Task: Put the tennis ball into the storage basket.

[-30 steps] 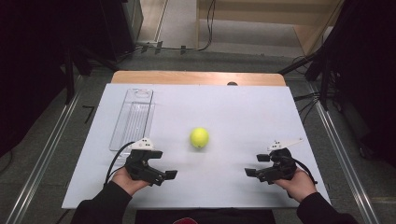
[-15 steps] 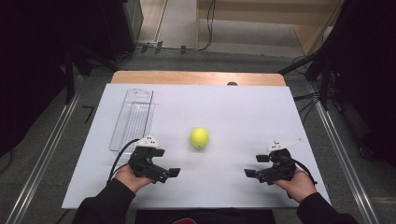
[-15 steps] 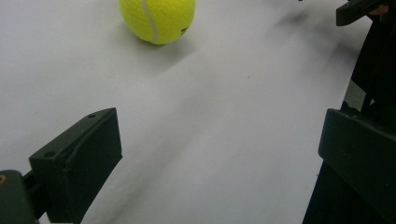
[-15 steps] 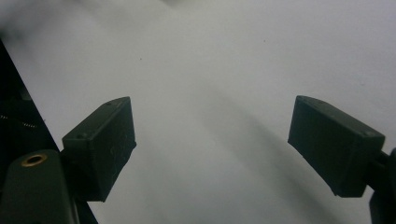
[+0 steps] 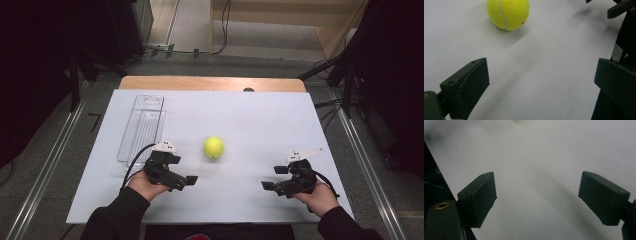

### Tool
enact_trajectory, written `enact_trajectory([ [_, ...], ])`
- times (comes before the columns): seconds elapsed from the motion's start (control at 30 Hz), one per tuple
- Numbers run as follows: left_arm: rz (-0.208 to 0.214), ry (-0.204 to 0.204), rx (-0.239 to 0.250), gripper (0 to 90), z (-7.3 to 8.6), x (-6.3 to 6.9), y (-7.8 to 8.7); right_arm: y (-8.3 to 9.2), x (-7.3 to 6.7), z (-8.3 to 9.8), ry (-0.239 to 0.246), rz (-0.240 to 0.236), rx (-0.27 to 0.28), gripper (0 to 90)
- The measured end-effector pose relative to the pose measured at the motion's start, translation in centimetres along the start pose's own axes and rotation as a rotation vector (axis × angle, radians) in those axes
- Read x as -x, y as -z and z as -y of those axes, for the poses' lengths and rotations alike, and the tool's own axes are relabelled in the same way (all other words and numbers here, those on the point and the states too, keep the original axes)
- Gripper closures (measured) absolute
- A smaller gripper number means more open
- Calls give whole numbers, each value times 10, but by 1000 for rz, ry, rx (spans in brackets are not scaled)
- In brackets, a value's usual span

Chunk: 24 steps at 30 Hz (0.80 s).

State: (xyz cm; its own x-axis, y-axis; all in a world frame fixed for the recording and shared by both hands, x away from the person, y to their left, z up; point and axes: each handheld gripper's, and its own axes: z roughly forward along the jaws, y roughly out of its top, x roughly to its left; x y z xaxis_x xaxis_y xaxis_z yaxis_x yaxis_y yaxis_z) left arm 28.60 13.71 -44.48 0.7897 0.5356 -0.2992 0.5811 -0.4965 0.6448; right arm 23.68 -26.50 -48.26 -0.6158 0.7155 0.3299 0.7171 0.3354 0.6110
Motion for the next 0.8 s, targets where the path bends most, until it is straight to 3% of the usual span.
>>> enact_trajectory([
  [0.53, 7, -9, -21, 26, -19, -2, -7, 1, -1, 0, -2, -1, -1, 128],
  [0.8, 9, -8, -5, 26, -31, -3, -11, 0, -2, 0, 1, -7, -1, 128],
])
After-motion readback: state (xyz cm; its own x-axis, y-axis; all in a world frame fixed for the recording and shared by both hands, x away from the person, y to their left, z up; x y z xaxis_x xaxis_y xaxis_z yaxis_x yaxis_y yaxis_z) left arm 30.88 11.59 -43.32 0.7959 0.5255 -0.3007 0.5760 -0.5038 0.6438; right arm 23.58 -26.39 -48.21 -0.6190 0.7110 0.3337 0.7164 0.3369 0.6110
